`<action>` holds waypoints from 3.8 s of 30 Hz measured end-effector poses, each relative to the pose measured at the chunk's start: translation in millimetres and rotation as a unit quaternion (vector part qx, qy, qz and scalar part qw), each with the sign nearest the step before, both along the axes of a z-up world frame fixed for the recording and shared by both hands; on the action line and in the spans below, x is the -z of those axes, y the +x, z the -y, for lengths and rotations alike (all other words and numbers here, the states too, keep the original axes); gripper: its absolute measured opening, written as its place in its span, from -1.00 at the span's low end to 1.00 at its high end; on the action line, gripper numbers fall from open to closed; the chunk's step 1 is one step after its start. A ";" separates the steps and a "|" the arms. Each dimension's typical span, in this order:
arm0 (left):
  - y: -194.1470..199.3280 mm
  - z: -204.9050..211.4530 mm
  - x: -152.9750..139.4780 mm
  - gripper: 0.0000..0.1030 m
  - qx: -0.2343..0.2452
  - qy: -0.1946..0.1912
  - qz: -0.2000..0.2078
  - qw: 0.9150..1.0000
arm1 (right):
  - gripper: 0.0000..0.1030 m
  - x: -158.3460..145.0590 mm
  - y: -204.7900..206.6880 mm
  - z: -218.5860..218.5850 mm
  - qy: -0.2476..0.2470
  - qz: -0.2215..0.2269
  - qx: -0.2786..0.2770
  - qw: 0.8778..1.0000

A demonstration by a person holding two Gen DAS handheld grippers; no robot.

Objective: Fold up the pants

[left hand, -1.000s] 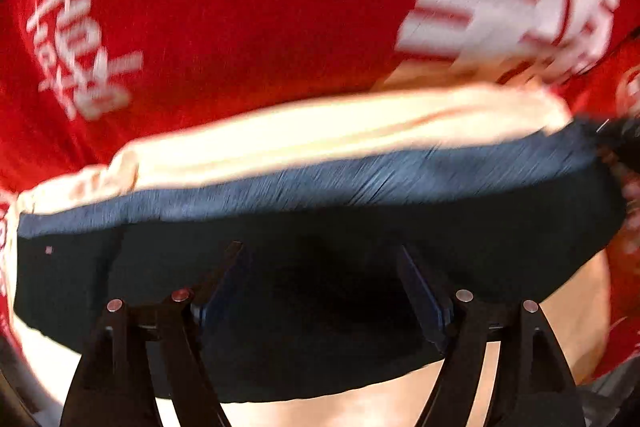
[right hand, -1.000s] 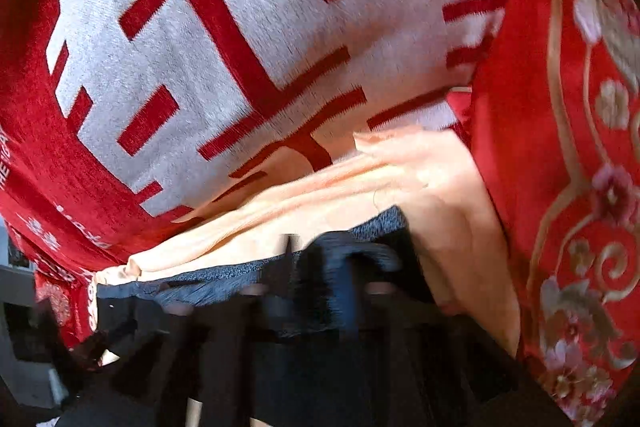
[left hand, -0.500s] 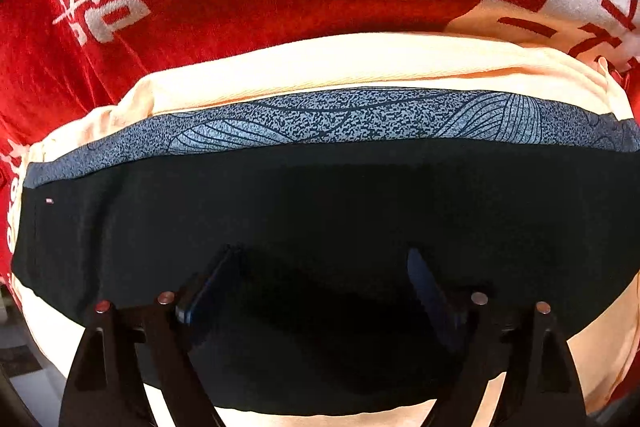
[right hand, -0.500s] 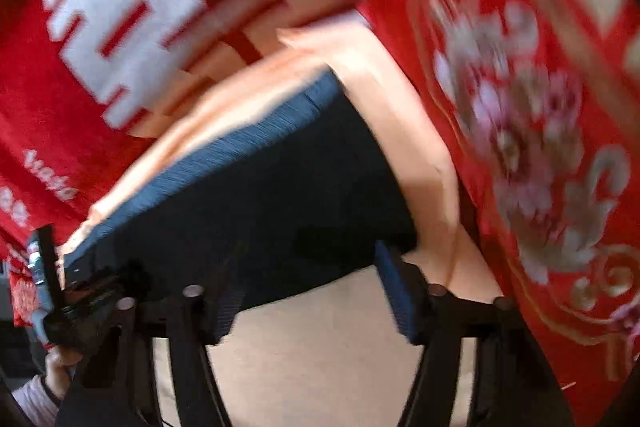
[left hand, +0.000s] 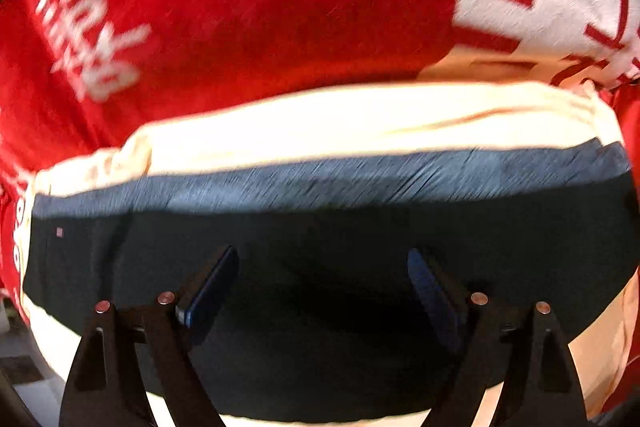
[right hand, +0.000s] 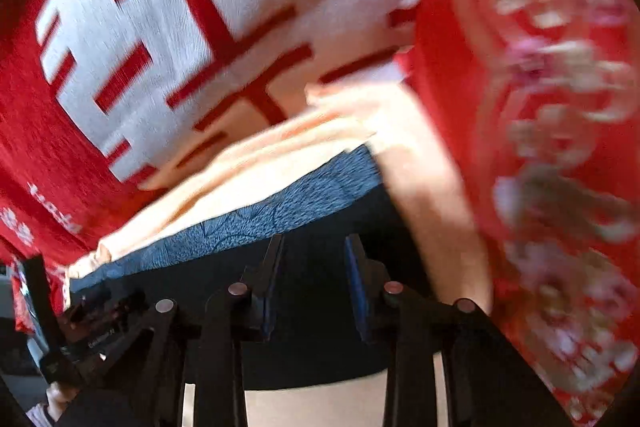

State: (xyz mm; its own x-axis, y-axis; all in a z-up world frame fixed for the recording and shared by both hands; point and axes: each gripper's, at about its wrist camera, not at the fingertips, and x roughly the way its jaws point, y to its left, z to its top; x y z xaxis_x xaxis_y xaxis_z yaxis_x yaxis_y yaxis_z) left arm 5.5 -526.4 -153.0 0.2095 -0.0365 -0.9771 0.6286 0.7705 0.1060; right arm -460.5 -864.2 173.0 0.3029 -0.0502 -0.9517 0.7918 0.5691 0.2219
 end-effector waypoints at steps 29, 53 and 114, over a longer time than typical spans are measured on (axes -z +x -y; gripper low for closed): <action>3.4 -65.1 28.6 0.90 -0.054 0.026 0.022 0.998 | -0.20 43.3 -92.8 -31.3 0.083 0.119 0.187 0.972; 49.5 -43.7 8.5 0.90 -0.080 0.005 0.030 0.996 | -0.37 -1.4 40.8 -77.7 -0.045 0.023 -0.049 0.998; 191.8 -490.0 30.7 1.00 -0.209 -0.048 0.020 0.976 | -0.03 146.5 485.2 -523.0 0.061 -0.070 -0.458 0.884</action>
State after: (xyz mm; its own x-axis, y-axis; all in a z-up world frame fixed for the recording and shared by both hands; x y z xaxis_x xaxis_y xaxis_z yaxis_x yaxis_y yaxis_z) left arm 197.2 -36.5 -183.6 0.2631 -0.0300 -0.9643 0.2534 0.9666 0.0391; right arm 24.7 -341.2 26.6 0.0433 0.2602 -0.9646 0.0357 0.9645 0.2618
